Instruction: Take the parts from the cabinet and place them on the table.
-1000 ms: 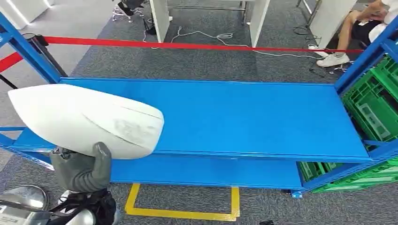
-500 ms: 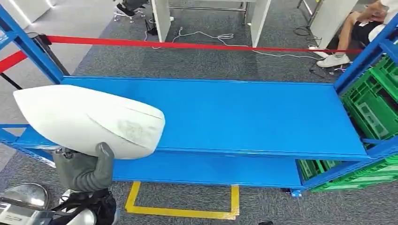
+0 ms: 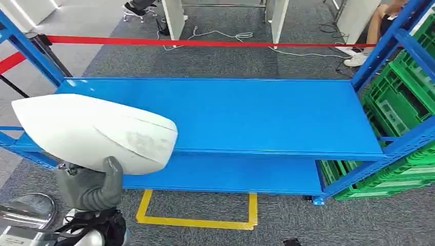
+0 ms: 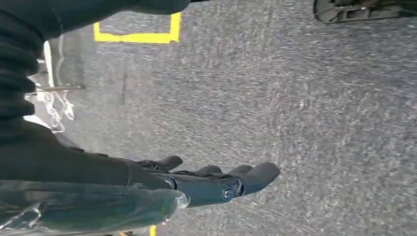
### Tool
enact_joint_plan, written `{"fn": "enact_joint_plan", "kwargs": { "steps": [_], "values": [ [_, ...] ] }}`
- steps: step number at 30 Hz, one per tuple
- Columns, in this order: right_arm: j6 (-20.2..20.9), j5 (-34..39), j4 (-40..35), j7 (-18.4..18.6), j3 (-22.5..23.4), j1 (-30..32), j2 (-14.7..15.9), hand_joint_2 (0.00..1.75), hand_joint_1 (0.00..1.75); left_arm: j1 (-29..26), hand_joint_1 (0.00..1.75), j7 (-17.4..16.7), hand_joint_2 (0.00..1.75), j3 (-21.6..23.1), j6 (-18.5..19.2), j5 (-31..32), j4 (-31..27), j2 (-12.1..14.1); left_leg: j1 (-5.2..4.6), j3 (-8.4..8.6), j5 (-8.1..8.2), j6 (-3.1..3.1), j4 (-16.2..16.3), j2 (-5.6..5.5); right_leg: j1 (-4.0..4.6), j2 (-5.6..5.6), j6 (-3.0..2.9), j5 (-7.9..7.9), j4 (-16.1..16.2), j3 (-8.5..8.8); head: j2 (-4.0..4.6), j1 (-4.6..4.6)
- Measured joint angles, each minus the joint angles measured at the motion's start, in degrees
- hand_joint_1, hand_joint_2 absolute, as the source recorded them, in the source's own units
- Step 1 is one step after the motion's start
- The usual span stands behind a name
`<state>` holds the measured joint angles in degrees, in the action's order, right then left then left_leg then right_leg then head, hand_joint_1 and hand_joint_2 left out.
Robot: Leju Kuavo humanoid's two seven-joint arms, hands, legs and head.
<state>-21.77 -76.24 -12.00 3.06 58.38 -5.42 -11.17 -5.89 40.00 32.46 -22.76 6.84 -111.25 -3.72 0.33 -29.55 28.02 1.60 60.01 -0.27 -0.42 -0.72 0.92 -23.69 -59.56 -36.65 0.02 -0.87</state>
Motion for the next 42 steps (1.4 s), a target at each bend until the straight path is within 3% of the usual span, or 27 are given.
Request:
{"fn": "enact_joint_plan", "kwargs": {
  "steps": [1, 3, 4, 5, 6, 8, 12, 21, 30, 42],
  "values": [
    [0.11, -0.11, 0.02, -0.78, 0.00, 0.02, 0.00, 1.75, 0.00, 0.11, 1.75, 0.00, 1.75, 0.09, -0.52, 0.22, -0.13, 0.00, -0.24, 1.77, 0.97, -0.12, -2.92, 0.05, 0.32, 0.01, 0.32, 0.19, -0.11, -0.25, 0.00, -0.04],
    [1.38, -0.13, 0.00, -3.16, 0.00, 0.02, 0.02, 1.75, 0.00, 0.19, 1.75, 0.02, 1.75, 0.15, -1.20, 0.28, -0.33, 0.02, -0.29, 1.38, 1.35, -0.25, -3.88, 0.03, 0.30, 0.16, 1.00, 0.77, 0.04, -0.47, 0.00, -0.07],
    [1.79, -0.04, 0.00, -4.42, 0.00, -0.01, 0.07, 1.75, 0.00, 0.07, 1.75, 0.02, 1.75, 0.17, -1.53, 0.28, -0.42, 0.02, -0.24, 1.30, 1.25, 0.16, -4.04, -0.02, 0.37, 0.21, -0.60, -0.14, 0.11, -0.50, 0.00, -0.15],
    [2.16, 0.02, 0.00, -5.70, 0.00, 0.09, 0.07, 1.75, 0.00, 0.02, 1.75, 0.02, 1.75, 0.17, -1.87, 0.31, -0.41, 0.09, -0.32, 1.30, 1.15, 0.01, -4.04, -0.10, 0.40, 0.22, -1.35, 0.20, 0.21, -0.46, 0.00, -0.15],
    [2.27, 0.04, 0.00, -6.78, -0.02, 0.17, 0.07, 1.75, 0.00, 0.01, 1.75, 0.02, 1.75, 0.17, -2.07, 0.30, -0.46, 0.18, -0.39, 1.30, 0.99, -0.24, -4.04, -0.11, 0.36, 0.23, -1.03, 0.69, 0.54, -0.26, 0.00, -0.11],
    [2.82, -0.19, 0.00, -7.69, -0.02, 0.12, 0.07, 1.75, 0.00, -0.02, 1.75, 0.02, 1.75, 0.22, -2.29, 0.30, -0.72, 0.35, -0.46, 1.15, 0.67, -0.65, -4.01, -0.09, 0.25, 0.20, 0.50, 2.07, 1.28, 0.00, 0.00, -0.11],
    [4.92, 0.00, 0.00, -8.63, -0.04, 0.33, 0.13, 1.75, 0.00, -0.01, 1.75, 0.02, 1.75, 0.33, -2.77, 0.22, -1.22, 0.70, -0.48, 0.77, 0.35, -0.96, -3.97, -0.07, 0.22, 0.13, 1.16, 2.70, 1.88, 0.00, 0.00, -0.13],
    [6.86, -0.74, 0.00, -8.92, -0.07, 0.31, 0.24, 1.75, 0.00, 0.02, 1.75, 0.02, 1.75, 0.35, -3.12, 0.13, -1.66, 1.29, -0.53, 0.59, 0.28, -1.06, -3.94, -0.07, 0.17, 0.12, 1.26, 2.75, 1.90, -0.22, 0.00, -0.09],
    [9.90, -1.33, 0.00, -12.22, -0.31, 0.40, 0.55, 1.75, 0.00, -0.01, 1.75, 0.02, 1.75, 0.33, -2.86, 0.15, -2.03, 1.57, -0.48, 0.49, 0.19, -0.94, -3.94, -0.07, 0.21, 0.12, 1.24, 2.77, 1.82, -0.34, 0.00, -0.09],
    [7.61, -2.73, -0.02, -11.76, -0.85, 0.49, 0.61, 1.75, 0.00, -0.12, 1.75, 0.02, 1.75, 0.31, -3.01, 0.20, -2.34, 1.73, -0.48, 0.48, 0.15, -0.93, -3.94, -0.07, 0.21, 0.12, 1.26, 2.82, 1.82, -0.35, 0.00, -0.11]
  ]
}}
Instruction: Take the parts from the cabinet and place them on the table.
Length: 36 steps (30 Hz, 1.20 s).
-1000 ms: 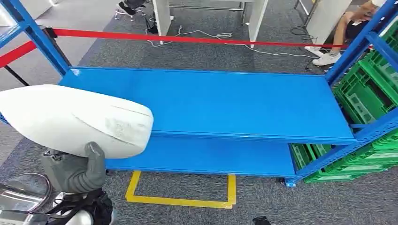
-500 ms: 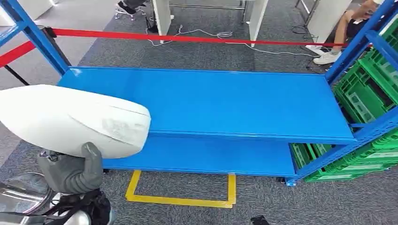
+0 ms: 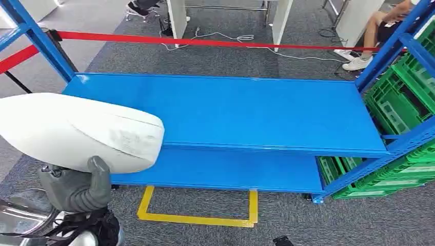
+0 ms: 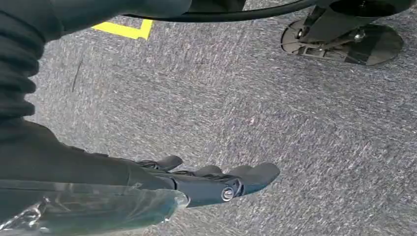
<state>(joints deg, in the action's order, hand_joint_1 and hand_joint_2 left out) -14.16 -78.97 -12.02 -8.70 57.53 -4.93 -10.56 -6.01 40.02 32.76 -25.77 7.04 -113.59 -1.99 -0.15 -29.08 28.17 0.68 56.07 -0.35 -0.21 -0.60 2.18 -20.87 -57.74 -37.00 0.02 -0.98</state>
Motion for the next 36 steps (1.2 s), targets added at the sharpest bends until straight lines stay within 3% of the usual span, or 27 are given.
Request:
{"fn": "enact_joint_plan", "kwargs": {
  "steps": [3, 7, 8, 9, 11, 13, 14, 15, 17, 18, 19, 20, 21, 23, 24, 25, 27, 28, 29, 30, 31, 33, 34, 36],
  "values": [
    [-0.41, -0.04, 0.00, 0.09, -0.28, 0.00, 0.00, 1.75, 0.00, 0.00, 1.75, 0.00, 1.75, 0.00, -0.06, 0.02, 0.00, 0.00, 0.00, 0.00, 0.00, 0.00, 0.00, 0.00, 0.00, 0.00, 0.00, 0.00, 0.00, 0.00, 0.00, 0.00],
    [-0.98, 0.17, 0.00, 0.92, -0.31, 0.04, 0.00, 1.75, 0.00, -0.09, 1.75, 0.00, 1.75, 0.00, -0.42, 0.02, -0.41, 0.02, -0.36, -0.31, -0.44, -0.95, 0.09, 0.00, -0.42, -0.01, 0.97, 0.77, 0.62, 0.07, 0.00, 0.09],
    [-0.98, 0.46, 0.00, 0.85, -0.30, 0.03, 0.00, 1.75, 0.00, -0.08, 1.75, 0.02, 1.75, 0.00, -0.46, 0.02, -0.57, -0.04, 0.15, 0.05, -1.25, -1.14, -1.02, 0.10, -0.20, 0.00, 1.11, 0.60, 0.51, -0.15, 0.00, 0.02],
    [-1.03, 0.83, 0.00, 0.79, -0.31, 0.06, 0.00, 1.75, 0.00, -0.08, 1.75, 0.02, 1.75, -0.02, -0.50, 0.00, -0.61, -0.04, 0.26, 0.09, -1.55, -1.39, -1.23, 0.27, -0.26, 0.08, 1.15, -0.78, -0.58, -0.89, 0.00, -0.02],
    [-1.57, 1.01, 0.00, 1.80, -0.28, 0.06, 0.00, 1.75, 0.00, -0.24, 1.75, 0.02, 1.75, -0.02, -0.46, -0.15, -0.66, -0.07, 0.27, -0.23, -1.69, -1.57, -1.24, 0.33, -0.34, 0.07, 1.26, -5.93, -8.81, -3.92, 0.00, -0.20],
    [-2.06, 1.84, 0.00, 3.87, -0.22, 0.10, 0.02, 1.75, 0.00, -0.37, 1.75, 0.02, 1.75, -0.04, -0.24, -0.55, -0.66, -0.07, 0.24, -0.31, -1.71, -1.51, -1.16, 0.44, -0.35, 0.07, 1.51, -9.23, -17.05, -6.76, 0.00, -0.15],
    [-2.23, 1.88, 0.00, 4.98, -0.09, 0.16, 0.02, 1.75, 0.00, -0.36, 1.75, 0.02, 1.75, -0.04, 0.09, -0.92, -0.66, -0.07, 0.27, -0.32, -1.72, -1.46, -1.10, 0.44, -0.45, 0.12, 1.66, -8.99, -17.46, -6.56, 0.00, -0.11],
    [-2.67, 1.68, 0.00, 6.06, -0.04, 0.14, 0.02, 1.75, 0.00, -0.36, 1.75, 0.02, 1.75, -0.04, 0.37, -1.18, -0.66, -0.11, 0.33, -0.28, -1.67, -1.27, -1.01, 0.42, -0.59, 0.15, 1.73, -7.57, -15.27, -4.88, 0.00, -0.15],
    [-3.91, 0.64, 0.00, 9.15, -0.04, 0.08, 0.02, 1.75, 0.00, -0.35, 1.75, 0.02, 1.75, -0.04, 1.18, -1.55, -0.66, -0.22, 0.67, -0.26, -1.27, -0.54, -0.49, 0.30, -0.93, 0.27, 1.99, -3.41, -5.23, 1.00, 0.00, -0.13],
    [-4.20, 0.51, 0.02, 10.33, -0.04, -0.01, -0.02, 1.75, 0.00, -0.35, 1.75, 0.02, 1.75, -0.04, 1.42, -1.60, -0.66, -0.41, 0.58, -0.36, -0.97, -0.03, -0.10, 0.28, -0.97, 0.17, 2.26, -4.39, -2.04, 2.85, 0.00, -0.15],
    [-4.33, 0.30, 0.07, 11.19, -0.04, -0.13, -0.37, 1.75, 0.00, -0.28, 1.75, 0.02, 1.75, -0.04, 1.62, -1.62, -0.70, -0.61, 0.07, -0.90, -0.72, 0.40, 0.52, 0.18, -1.00, -0.06, 1.68, -4.76, -1.57, 3.20, 0.00, -0.53],
    [-4.63, 0.04, 0.04, 12.24, -0.04, -0.14, -0.33, 1.75, 0.00, -0.22, 1.75, 0.02, 1.75, -0.04, 1.95, -1.66, -0.72, -0.77, -0.01, -1.08, -0.85, 0.59, 0.60, 0.20, -1.02, -0.19, 0.63, -4.75, -1.93, 2.73, 0.00, -0.14],
    [-4.72, -0.33, 0.04, 13.25, -0.04, -0.09, -0.33, 1.75, 0.00, -0.20, 1.75, 0.02, 1.75, -0.04, 2.23, -1.73, -0.72, -0.85, 0.06, -1.08, -1.03, 0.82, 0.36, 0.19, -0.81, -0.22, 0.22, -4.80, -2.15, 2.50, 0.00, 0.46],
    [-4.81, -0.55, 0.04, 14.36, -0.04, 0.00, -0.33, 1.75, 0.00, -0.19, 1.75, 0.02, 1.75, -0.04, 2.45, -2.06, -0.72, -1.03, 0.35, -1.13, -0.86, 1.33, 0.37, 0.19, -0.77, -0.23, -0.74, -4.62, -1.96, 2.39, 0.00, 0.37],
    [-4.85, -0.61, 0.04, 14.78, -0.04, 0.00, -0.33, 1.75, 0.00, -0.18, 1.75, 0.02, 1.75, -0.04, 2.54, -2.08, -0.72, -1.09, 0.41, -1.47, -0.03, 1.65, 1.10, 0.23, -0.85, -0.21, -1.05, -4.52, -1.88, 2.40, 0.00, 0.42],
    [-4.90, -0.74, 0.04, 15.19, -0.04, -0.10, -0.33, 1.75, 0.00, -0.05, 1.75, 0.02, 1.75, -0.04, 2.62, -2.12, -0.72, -1.16, 0.39, -2.72, 1.87, 1.90, 3.78, 0.23, -0.85, -0.19, -1.36, -4.47, -1.85, 2.34, 0.00, 0.68],
    [-4.92, -0.81, 0.04, 15.61, -0.04, -0.13, -0.33, 1.75, 0.00, 0.00, 1.75, 0.02, 1.75, -0.04, 2.86, -2.23, -0.72, -1.18, 0.43, -7.54, 6.55, 2.16, 13.59, 0.23, -0.78, -0.08, -1.56, -4.42, -1.86, 2.07, 0.00, 0.74],
    [-4.96, -0.92, 0.04, 16.04, -0.04, -0.09, -0.33, 1.75, 0.00, -0.03, 1.75, 0.02, 1.75, -0.04, 3.32, -2.45, -0.72, -1.18, 0.43, -9.45, 7.66, 2.16, 17.32, 0.23, -0.74, -0.02, -1.61, -4.39, -1.86, 1.98, 0.00, 0.79],
    [-5.00, -1.00, 0.04, 16.50, -0.04, -0.07, -0.33, 1.75, 0.00, -0.03, 1.75, 0.02, 1.75, -0.04, 4.08, -2.97, -0.70, -1.18, 0.43, -10.24, 7.42, 2.11, 18.65, 0.23, -0.73, -0.01, -1.62, -4.37, -1.86, 1.95, 0.00, 0.72],
    [-5.03, -1.07, 0.04, 16.92, -0.04, -0.06, -0.33, 1.75, 0.00, -0.02, 1.75, 0.02, 1.75, -0.07, 4.92, -3.43, -0.70, -1.20, 0.43, -9.80, 5.93, 1.98, 17.58, 0.23, -0.72, -0.02, -1.62, -4.36, -1.86, 1.96, 0.00, 0.79],
    [-5.05, -1.11, 0.04, 17.11, -0.04, -0.06, -0.33, 1.75, 0.00, -0.02, 1.75, 0.02, 1.75, -0.09, 5.69, -3.76, -0.70, -1.29, 0.43, -8.10, 3.32, 1.77, 14.04, 0.23, -0.72, -0.06, -1.54, -4.30, -1.86, 2.01, 0.00, 0.76],
    [-5.14, -1.25, 0.04, 17.38, -0.04, -0.12, -0.33, 1.75, 0.00, 0.02, 1.75, 0.02, 1.75, -0.11, 6.76, -4.13, -0.70, -1.55, 0.44, -3.18, -1.34, 1.37, 4.40, 0.24, -0.74, -0.18, -1.25, -4.17, -1.86, 2.10, 0.00, 0.79],
    [-5.16, -1.25, 0.04, 17.48, -0.04, -0.14, -0.33, 1.75, 0.00, 0.07, 1.75, 0.02, 1.75, -0.13, 7.39, -4.17, -0.70, -1.66, 0.33, -2.13, -1.26, 1.33, 1.73, 0.23, -0.24, -0.22, -0.86, -4.22, -2.21, 1.89, 0.00, 0.87],
    [-5.27, -1.27, 0.04, 17.77, -0.04, -0.13, -0.31, 1.75, 0.00, -0.10, 1.75, 0.02, 1.75, -0.13, 8.07, -4.28, -0.70, -1.95, 0.28, -2.33, -1.07, 0.88, 1.20, 0.07, -0.30, -0.23, -0.18, -3.77, -1.94, 1.48, 0.00, 0.63]
  ]
}}
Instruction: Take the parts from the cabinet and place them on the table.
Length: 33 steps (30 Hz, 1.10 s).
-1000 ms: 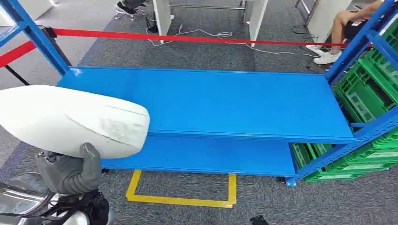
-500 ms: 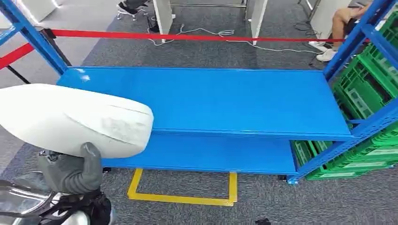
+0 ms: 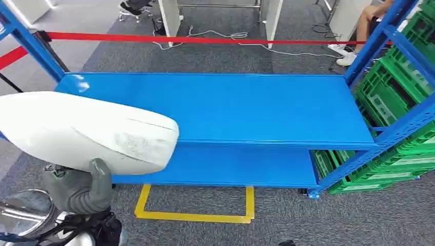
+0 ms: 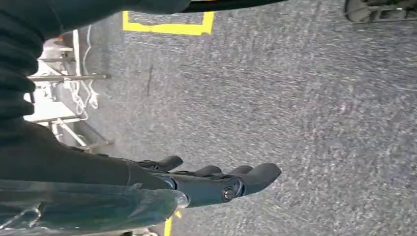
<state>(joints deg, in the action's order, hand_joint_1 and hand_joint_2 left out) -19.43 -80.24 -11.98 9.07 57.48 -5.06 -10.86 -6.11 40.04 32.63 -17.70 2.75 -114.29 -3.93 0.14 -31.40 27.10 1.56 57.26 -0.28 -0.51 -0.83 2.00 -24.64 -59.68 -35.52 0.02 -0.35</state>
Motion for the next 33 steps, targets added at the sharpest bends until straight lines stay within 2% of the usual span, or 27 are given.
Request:
{"fn": "enact_joint_plan", "kwargs": {
  "steps": [2, 3, 4, 6, 7, 8, 9, 10, 12, 13, 14, 17, 18, 19, 20, 21, 22, 23, 24, 25, 26, 27, 33],
  "values": [
    [-0.50, -0.15, 0.00, 0.13, 0.00, 0.08, 0.00, 1.75, 0.00, -0.04, 1.75, 0.00, 1.75, -0.22, 0.33, -0.35, 0.00, -0.07, -0.01, -0.09, -0.48, -0.86, -0.35, -0.09, -0.19, 0.07, 0.76, 0.43, 0.49, 0.19, 0.00, 0.13],
    [-0.57, -0.31, 0.00, 0.09, 0.00, 0.14, 0.00, 1.75, 0.00, -0.06, 1.75, 0.00, 1.75, -0.26, 0.48, -0.42, 0.00, -0.22, 0.23, 0.00, -0.71, -1.20, -0.52, 0.01, -0.24, 0.18, 1.03, -0.25, -0.06, -0.22, 0.00, 0.04],
    [-0.52, -0.42, 0.00, 0.06, 0.00, 0.13, 0.00, 1.75, 0.00, -0.10, 1.75, 0.00, 1.75, -0.33, 0.61, -0.50, 0.00, -0.41, 0.23, -0.02, -0.77, -1.44, -0.52, 0.04, -0.16, 0.38, 1.22, -2.00, -2.09, -1.08, 0.00, -0.15],
    [0.13, -0.83, 0.00, 0.09, -0.11, 0.10, 0.00, 1.75, 0.00, -0.20, 1.75, 0.00, 1.75, -0.39, 1.00, -0.57, 0.02, -0.52, 0.13, -0.12, -0.83, -1.71, -0.51, 0.22, -0.15, 0.38, 1.47, -6.65, -11.12, -4.78, 0.00, -0.33],
    [0.31, -1.01, 0.00, 0.11, -0.13, 0.13, 0.00, 1.75, 0.00, -0.25, 1.75, 0.00, 1.75, -0.44, 1.11, -0.61, 0.04, -0.52, 0.05, -0.18, -0.86, -1.77, -0.50, 0.24, -0.13, 0.37, 1.53, -8.21, -15.37, -6.59, 0.00, -0.41],
    [0.48, -1.07, 0.00, 0.11, -0.15, 0.19, 0.00, 1.75, 0.00, -0.32, 1.75, 0.00, 1.75, -0.48, 1.16, -0.72, 0.07, -0.52, -0.02, -0.18, -0.87, -1.79, -0.50, 0.24, -0.13, 0.37, 1.50, -8.47, -17.29, -7.33, 0.00, -0.39],
    [0.50, -1.11, 0.00, 0.28, -0.15, 0.24, 0.00, 1.75, 0.00, -0.34, 1.75, 0.00, 1.75, -0.52, 1.20, -0.79, 0.07, -0.52, -0.03, -0.16, -0.88, -1.79, -0.49, 0.21, -0.13, 0.37, 1.41, -7.41, -16.30, -6.62, 0.00, -0.39],
    [0.53, -1.09, 0.00, 0.90, -0.15, 0.23, 0.00, 1.75, 0.00, -0.34, 1.75, 0.00, 1.75, -0.57, 1.38, -0.79, 0.07, -0.55, -0.04, -0.10, -0.87, -1.78, -0.48, 0.17, -0.10, 0.37, 1.26, -5.36, -12.79, -4.70, 0.00, -0.41],
    [1.68, 0.78, 0.00, 4.60, 0.00, 0.00, 0.00, 1.75, 0.00, -0.33, 1.75, 0.00, 1.75, -0.66, 2.38, -1.01, 0.11, -0.61, -0.03, 0.14, -0.80, -1.66, -0.46, 0.15, -0.08, 0.41, 0.92, -1.06, -2.63, 0.79, 0.00, -0.44],
    [2.25, 1.53, 0.00, 6.40, 0.37, -0.21, 0.00, 1.75, 0.00, -0.32, 1.75, 0.00, 1.75, -0.68, 2.77, -1.03, 0.20, -0.78, -0.31, 0.03, -0.73, -1.36, -0.38, 0.14, 0.05, 0.38, 0.71, -1.79, 0.07, 2.22, 0.00, -0.41],
    [2.66, 1.96, 0.00, 7.51, 0.74, -0.37, -0.02, 1.75, 0.00, -0.28, 1.75, 0.00, 1.75, -0.70, 3.01, -1.07, 0.30, -0.90, -0.46, -0.26, -0.75, -1.01, -0.11, 0.07, 0.03, 0.29, 0.38, -1.65, 0.67, 2.49, 0.00, -0.35],
    [2.49, 2.14, 0.00, 7.87, 1.05, -0.06, -0.02, 1.75, 0.00, -0.22, 1.75, 0.00, 1.75, -0.70, 3.17, -0.98, 0.74, -1.29, -0.26, -0.30, -1.22, -0.11, -0.53, 0.10, 0.27, 0.14, -0.53, -1.29, 0.69, 2.04, 0.00, -0.33],
    [2.47, 2.23, 0.00, 7.89, 1.12, -0.08, -0.04, 1.75, 0.00, -0.20, 1.75, 0.00, 1.75, -0.72, 3.19, -0.96, 0.87, -1.40, -0.16, -0.47, -0.74, 0.24, -0.41, 0.09, -0.17, 0.23, -1.00, -0.98, 1.02, 2.15, 0.00, -0.39],
    [2.32, 2.30, 0.00, 7.80, 1.22, -0.14, -0.04, 1.75, 0.00, -0.16, 1.75, 0.00, 1.75, -0.72, 3.32, -0.96, 0.90, -1.44, -0.18, -1.02, 0.67, 0.64, 1.04, 0.13, -0.19, 0.24, -1.21, -0.87, 1.07, 2.08, 0.00, -0.17],
    [2.12, 2.34, 0.00, 7.74, 1.31, -0.22, -0.04, 1.75, 0.00, -0.14, 1.75, 0.00, 1.75, -0.72, 3.50, -0.94, 0.96, -1.42, -0.07, -2.70, 3.06, 0.98, 4.73, 0.14, -0.24, 0.26, -1.30, -0.82, 1.07, 1.96, 0.00, 0.02],
    [2.03, 2.40, 0.00, 7.65, 1.42, -0.27, -0.04, 1.75, 0.00, -0.18, 1.75, 0.00, 1.75, -0.72, 3.54, -0.94, 1.09, -1.40, 0.04, -5.00, 5.53, 1.24, 9.77, 0.14, -0.23, 0.30, -1.36, -0.78, 1.06, 1.84, 0.00, 0.02],
    [1.97, 2.47, 0.00, 7.65, 1.49, -0.28, -0.04, 1.75, 0.00, -0.19, 1.75, 0.00, 1.75, -0.72, 3.56, -0.94, 1.25, -1.38, 0.07, -7.25, 7.34, 1.43, 14.53, 0.14, -0.23, 0.38, -1.42, -0.74, 1.06, 1.71, 0.00, 0.00],
    [1.90, 2.51, 0.00, 7.65, 1.53, -0.24, -0.04, 1.75, 0.00, -0.21, 1.75, 0.00, 1.75, -0.72, 3.61, -0.94, 1.38, -1.38, 0.09, -8.53, 7.90, 1.52, 17.20, 0.14, -0.23, 0.45, -1.44, -0.58, 1.03, 1.62, 0.00, 0.02],
    [1.81, 2.54, 0.00, 7.61, 1.64, -0.22, -0.04, 1.75, 0.00, -0.22, 1.75, 0.00, 1.75, -0.74, 3.61, -0.81, 1.49, -1.35, 0.17, -8.44, 7.18, 1.56, 17.15, 0.15, -0.24, 0.47, -1.40, -0.51, 1.03, 1.59, 0.00, 0.00],
    [1.62, 2.62, 0.00, 7.26, 1.81, -0.22, -0.04, 1.75, 0.00, -0.21, 1.75, 0.00, 1.75, -0.76, 3.56, -0.44, 1.64, -1.35, 0.26, -7.25, 5.28, 1.54, 14.80, 0.15, -0.27, 0.45, -1.29, -0.43, 1.03, 1.55, 0.00, 0.02],
    [1.44, 2.64, 0.00, 6.93, 1.88, -0.23, -0.09, 1.75, 0.00, -0.21, 1.75, 0.00, 1.75, -0.74, 3.45, -0.15, 1.70, -1.35, 0.37, -4.73, 2.50, 1.49, 10.09, 0.15, -0.35, 0.37, -1.13, -0.32, 1.03, 1.56, 0.00, 0.00],
    [1.36, 2.67, 0.00, 6.66, 1.92, -0.25, -0.11, 1.75, 0.00, -0.21, 1.75, 0.00, 1.75, -0.70, 3.36, 0.11, 1.73, -1.35, 0.45, -2.49, 0.60, 1.52, 5.98, 0.16, -0.44, 0.31, -0.98, -0.24, 1.02, 1.57, 0.00, 0.00],
    [1.36, 2.67, 0.00, 6.66, 1.92, -0.25, -0.11, 1.75, 0.00, -0.21, 1.75, 0.00, 1.75, -0.70, 3.36, 0.11, 1.73, -1.35, 0.45, -2.49, 0.60, 1.52, 5.98, 0.16, -0.44, 0.31, -0.98, -0.24, 1.02, 1.57, 0.00, 0.00]
  ]
}}
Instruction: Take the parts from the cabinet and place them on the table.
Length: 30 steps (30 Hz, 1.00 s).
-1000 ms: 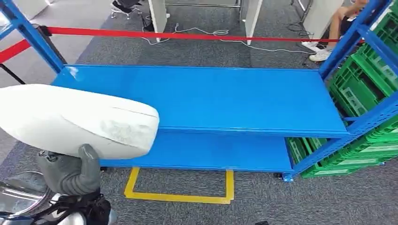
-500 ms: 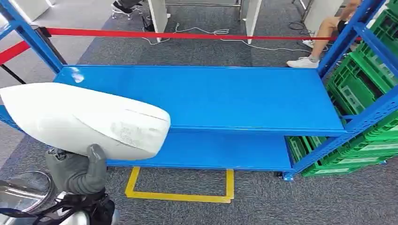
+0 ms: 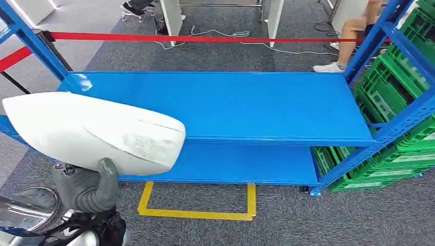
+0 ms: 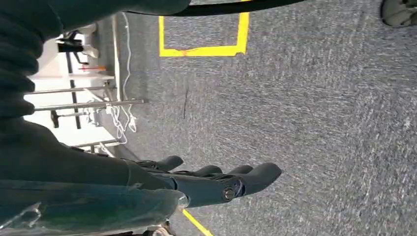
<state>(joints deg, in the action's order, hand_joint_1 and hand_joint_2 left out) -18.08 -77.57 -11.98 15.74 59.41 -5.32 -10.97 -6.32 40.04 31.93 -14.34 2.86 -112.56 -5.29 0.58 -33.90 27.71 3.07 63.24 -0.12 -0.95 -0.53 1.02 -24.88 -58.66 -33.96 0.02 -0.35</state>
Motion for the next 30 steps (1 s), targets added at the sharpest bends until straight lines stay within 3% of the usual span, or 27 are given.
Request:
{"fn": "enact_joint_plan", "kwargs": {
  "steps": [4, 5, 6, 7, 8, 9, 10, 11, 13, 14, 15, 16, 17, 19, 20, 21, 23, 24, 25, 26, 28, 29, 30],
  "values": [
    [-0.09, -0.02, 0.00, -0.20, 0.02, -0.04, 0.00, 1.75, 0.00, 0.05, 1.75, 0.00, 1.75, 0.02, -0.02, 0.11, 0.00, 0.00, 0.11, 1.85, -1.19, 0.10, -3.36, 0.00, 0.00, -0.06, 0.19, 0.09, -0.02, -0.02, 0.00, 0.04],
    [-0.13, -0.02, -0.02, -0.37, 0.04, -0.06, 0.02, 1.75, 0.00, 0.15, 1.75, 0.00, 1.75, 0.04, -0.02, 0.13, 0.02, 0.02, 0.12, 2.84, -1.13, 0.27, -5.57, -0.05, 0.41, -0.13, 0.53, 0.10, -0.21, -0.22, 0.00, 0.20],
    [-0.22, -0.02, -0.02, -0.57, 0.09, -0.15, 0.02, 1.75, 0.00, 0.22, 1.75, 0.00, 1.75, 0.17, -0.02, 0.15, 0.02, 0.00, 0.08, 2.68, -1.08, -0.73, -6.19, -0.34, 0.51, -0.20, 0.92, 0.40, -0.44, -0.71, 0.00, 0.09],
    [-0.37, -0.02, -0.02, -0.65, 0.09, -0.14, 0.02, 1.75, 0.00, 0.17, 1.75, 0.00, 1.75, 0.17, -0.04, 0.17, 0.04, 0.07, -0.03, 2.40, -1.23, -0.97, -6.12, -0.36, 0.49, -0.16, 1.26, 0.65, -0.21, -0.84, 0.00, -0.09],
    [-0.48, -0.11, -0.02, -0.92, 0.13, -0.01, 0.02, 1.75, 0.00, 0.07, 1.75, 0.00, 1.75, 0.24, -0.11, 0.41, 0.09, 0.15, -0.38, 2.14, -1.68, -1.81, -6.11, -0.41, 0.19, -0.05, 2.00, 1.20, 0.27, -0.81, 0.00, -0.07],
    [-0.61, -0.20, -0.02, -1.11, 0.20, 0.06, 0.02, 1.75, 0.00, 0.17, 1.75, 0.00, 1.75, 0.39, -0.26, 0.68, 0.11, 0.17, -0.12, 1.08, -2.83, -3.43, -6.47, -0.01, 0.10, 0.07, 2.57, -4.81, -5.62, -3.25, 0.00, -0.50],
    [-0.70, -0.26, -0.02, -1.42, 0.20, 0.04, 0.02, 1.75, 0.00, 0.15, 1.75, 0.00, 1.75, 0.39, -0.46, 0.72, 0.28, 0.33, -0.52, -0.75, -4.23, -3.64, -6.40, 0.12, 0.20, 0.08, 2.58, -10.46, -17.39, -6.13, 0.00, -0.50],
    [-0.72, -0.28, -0.02, -1.42, 0.20, 0.05, 0.02, 1.75, 0.00, 0.14, 1.75, 0.00, 1.75, 0.39, -0.46, 0.72, 0.37, 0.39, -0.55, -1.24, -4.62, -3.62, -6.38, 0.10, 0.27, 0.07, 2.43, -9.22, -15.66, -4.48, 0.00, -0.55],
    [-0.72, -0.31, -0.02, -1.42, 0.20, -0.06, 0.02, 1.75, 0.00, 0.14, 1.75, 0.00, 1.75, 0.39, -0.48, 0.72, 0.42, 0.46, -0.55, -2.07, -5.38, -3.33, -6.35, 0.04, 0.37, 0.08, 2.07, -5.38, -6.68, 1.87, 0.00, -0.55],
    [-0.77, -0.37, -0.02, -1.42, 0.20, -0.25, 0.02, 1.75, 0.00, 0.15, 1.75, 0.00, 1.75, 0.39, -0.52, 0.72, 0.42, 0.46, -0.55, -2.31, -5.81, -3.03, -6.24, 0.01, 0.36, 0.08, 1.85, -4.89, -1.13, 5.65, 0.00, -0.57],
    [-0.79, -0.39, -0.02, -1.42, 0.20, -0.51, 0.02, 1.75, 0.00, 0.15, 1.75, 0.00, 1.75, 0.39, -0.63, 0.74, 0.39, 0.46, -0.82, -2.68, -6.17, -2.65, -6.20, 0.00, 0.61, 0.05, 1.81, -5.89, 1.60, 7.32, 0.00, -0.57],
    [-0.94, -0.46, -0.02, -1.44, 0.20, -0.50, 0.00, 1.75, 0.00, 0.14, 1.75, 0.00, 1.75, 0.42, -0.66, 0.76, 0.44, 0.46, -0.72, -2.49, -6.66, -2.28, -6.36, 0.07, 0.73, -0.12, 1.67, -5.08, 0.91, 6.43, 0.00, -0.34],
    [-0.94, -0.57, -0.02, -1.44, 0.20, -0.46, 0.00, 1.75, 0.00, 0.24, 1.75, 0.00, 1.75, 0.46, -0.74, 0.78, 0.44, 0.46, -0.66, -2.54, -6.98, -1.98, -6.32, 0.06, 0.80, -0.12, 1.53, -5.17, 1.05, 6.00, 0.00, -0.70],
    [-0.92, -0.55, -0.02, -1.44, 0.22, -0.38, 0.00, 1.75, 0.00, 0.19, 1.75, 0.00, 1.75, 0.46, -0.92, 0.76, 0.44, 0.48, -0.62, -2.62, -7.99, -1.17, -6.68, 0.00, 0.74, 0.00, 0.45, -4.17, 1.17, 5.28, 0.00, -0.59],
    [-0.94, -0.55, 0.00, -1.42, 0.24, -0.43, -0.07, 1.75, 0.00, 0.20, 1.75, -0.02, 1.75, 0.46, -1.01, 0.76, 0.44, 0.48, -0.48, -3.11, -6.45, -0.85, -6.30, 0.02, 0.53, 0.22, 0.01, -3.53, 1.21, 4.89, 0.00, -0.64],
    [-0.94, -0.55, -0.02, -1.44, 0.24, -0.50, -0.07, 1.75, 0.00, 0.21, 1.75, 0.00, 1.75, 0.46, -1.05, 0.76, 0.44, 0.50, -0.49, -3.71, -3.13, -0.53, -4.37, 0.02, 0.50, 0.19, -0.32, -2.89, 1.21, 4.44, 0.00, -0.35],
    [-0.94, -0.55, -0.02, -1.44, 0.24, -0.52, -0.07, 1.75, 0.00, 0.20, 1.75, 0.00, 1.75, 0.46, -1.05, 0.76, 0.46, 0.61, -0.38, -5.61, 3.52, -0.16, 3.26, 0.02, 0.50, 0.23, -0.68, -1.69, 1.13, 2.85, 0.00, -0.26],
    [-0.94, -0.55, -0.02, -1.44, 0.24, -0.48, -0.07, 1.75, 0.00, 0.20, 1.75, 0.00, 1.75, 0.46, -1.05, 0.76, 0.50, 0.66, -0.38, -6.36, 5.43, -0.03, 7.21, 0.02, 0.51, 0.25, -0.68, -1.04, 1.07, 1.98, 0.00, -0.24],
    [-0.94, -0.55, -0.02, -1.44, 0.24, -0.46, -0.07, 1.75, 0.00, 0.20, 1.75, 0.00, 1.75, 0.46, -1.07, 0.76, 0.59, 0.68, -0.37, -6.41, 5.44, 0.04, 9.76, 0.02, 0.51, 0.32, -0.63, -0.38, 1.00, 1.07, 0.00, -0.26],
    [-0.94, -0.57, -0.02, -1.51, 0.24, -0.45, -0.07, 1.75, 0.00, 0.19, 1.75, 0.00, 1.75, 0.46, -1.09, 0.74, 0.68, 0.70, -0.37, -5.54, 3.92, 0.04, 9.81, 0.02, 0.51, 0.37, -0.54, 0.15, 0.98, 0.25, 0.00, -0.26],
    [-1.03, -0.61, -0.02, -1.62, 0.24, -0.45, -0.07, 1.75, 0.00, 0.22, 1.75, 0.00, 1.75, 0.46, -1.11, 0.59, 0.74, 0.81, -0.33, -1.01, -0.19, -0.13, 4.63, 0.03, 0.46, 0.34, -0.16, 1.14, 0.83, -1.18, 0.00, -0.26],
    [-1.07, -0.61, -0.02, -1.64, 0.24, -0.48, -0.07, 1.75, 0.00, 0.25, 1.75, 0.00, 1.75, 0.46, -1.09, 0.55, 0.77, 0.81, -0.30, 2.63, -0.82, -0.30, -0.22, 0.03, 0.45, 0.29, 0.14, 1.62, 0.75, -1.57, 0.00, -0.24],
    [-1.11, -0.63, -0.02, -1.73, 0.24, -0.49, -0.07, 1.75, 0.00, 0.34, 1.75, 0.00, 1.75, 0.48, -1.09, 0.55, 0.77, 0.79, -0.35, 6.29, 0.31, -0.48, -4.68, 0.00, 0.74, 0.21, 0.49, 1.94, 0.64, -1.94, 0.00, -0.22]
  ]
}}
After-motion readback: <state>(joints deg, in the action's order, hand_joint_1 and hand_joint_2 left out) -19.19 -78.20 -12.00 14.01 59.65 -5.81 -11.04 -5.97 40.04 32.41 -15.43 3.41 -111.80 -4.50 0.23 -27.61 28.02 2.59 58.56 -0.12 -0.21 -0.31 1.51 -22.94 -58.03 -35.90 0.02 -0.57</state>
